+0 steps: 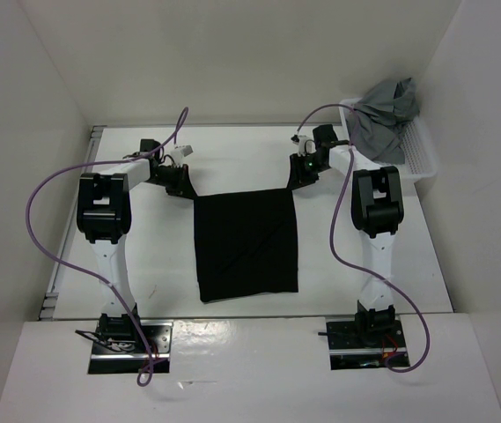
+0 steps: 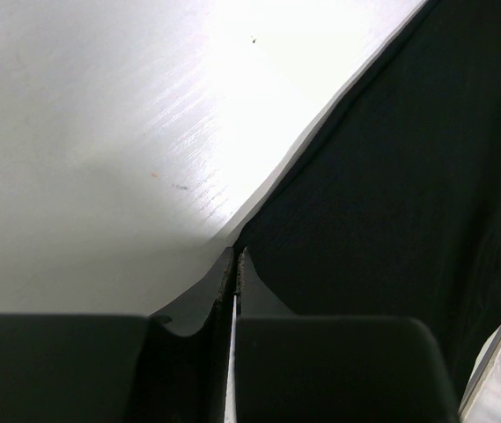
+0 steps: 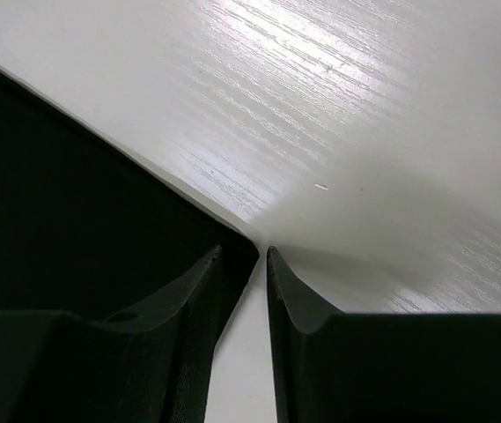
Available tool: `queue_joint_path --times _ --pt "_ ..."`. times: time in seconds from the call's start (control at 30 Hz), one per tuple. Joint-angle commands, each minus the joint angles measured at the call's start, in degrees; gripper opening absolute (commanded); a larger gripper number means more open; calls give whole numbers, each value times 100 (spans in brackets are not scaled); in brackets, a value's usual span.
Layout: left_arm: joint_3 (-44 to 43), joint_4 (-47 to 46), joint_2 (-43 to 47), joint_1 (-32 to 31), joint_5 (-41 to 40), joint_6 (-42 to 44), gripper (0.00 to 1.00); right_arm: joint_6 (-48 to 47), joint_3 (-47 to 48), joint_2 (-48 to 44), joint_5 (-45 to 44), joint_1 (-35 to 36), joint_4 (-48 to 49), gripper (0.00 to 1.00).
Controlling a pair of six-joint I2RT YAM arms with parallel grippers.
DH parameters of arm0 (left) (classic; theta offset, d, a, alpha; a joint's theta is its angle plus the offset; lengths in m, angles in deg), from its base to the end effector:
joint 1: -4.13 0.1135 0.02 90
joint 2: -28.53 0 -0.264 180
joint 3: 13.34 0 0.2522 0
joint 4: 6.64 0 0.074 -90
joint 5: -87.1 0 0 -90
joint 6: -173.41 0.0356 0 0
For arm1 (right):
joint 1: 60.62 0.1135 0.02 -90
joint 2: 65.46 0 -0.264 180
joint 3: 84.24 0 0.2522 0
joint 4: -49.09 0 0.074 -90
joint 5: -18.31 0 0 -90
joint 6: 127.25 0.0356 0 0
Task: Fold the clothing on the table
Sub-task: Fold the skirt
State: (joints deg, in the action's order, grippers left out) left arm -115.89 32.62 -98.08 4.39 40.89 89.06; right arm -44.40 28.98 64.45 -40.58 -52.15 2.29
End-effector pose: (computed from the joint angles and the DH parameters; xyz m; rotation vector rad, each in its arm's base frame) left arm 0.4526 -0.0226 0.1335 0.3528 2.4667 -0.9653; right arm 0.4697 0.0885 0.1501 -0.5215 2.5492 0.7297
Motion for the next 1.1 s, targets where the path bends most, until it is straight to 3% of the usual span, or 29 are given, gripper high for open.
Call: queue_joint_path --times 0.0,0.27,0.4,0.53,0.77,1.07 --pt "-33 78 -251 -8 -257 173 0 -93 144 184 -35 -30 -19 31" --pt "-33 78 -251 -8 -257 173 0 -146 82 184 -35 -30 -19 27" --pt "-33 78 -251 -8 -257 173 0 -146 82 237 -35 -30 -71 16" --pt "-33 131 -251 -60 -310 173 0 -146 82 237 -35 -30 -71 0" --pt "-33 78 56 -333 -872 244 0 -146 408 132 -88 -30 -212 0" --pt "-999 456 4 -333 -784 191 0 -93 1101 -44 -360 -30 -378 0"
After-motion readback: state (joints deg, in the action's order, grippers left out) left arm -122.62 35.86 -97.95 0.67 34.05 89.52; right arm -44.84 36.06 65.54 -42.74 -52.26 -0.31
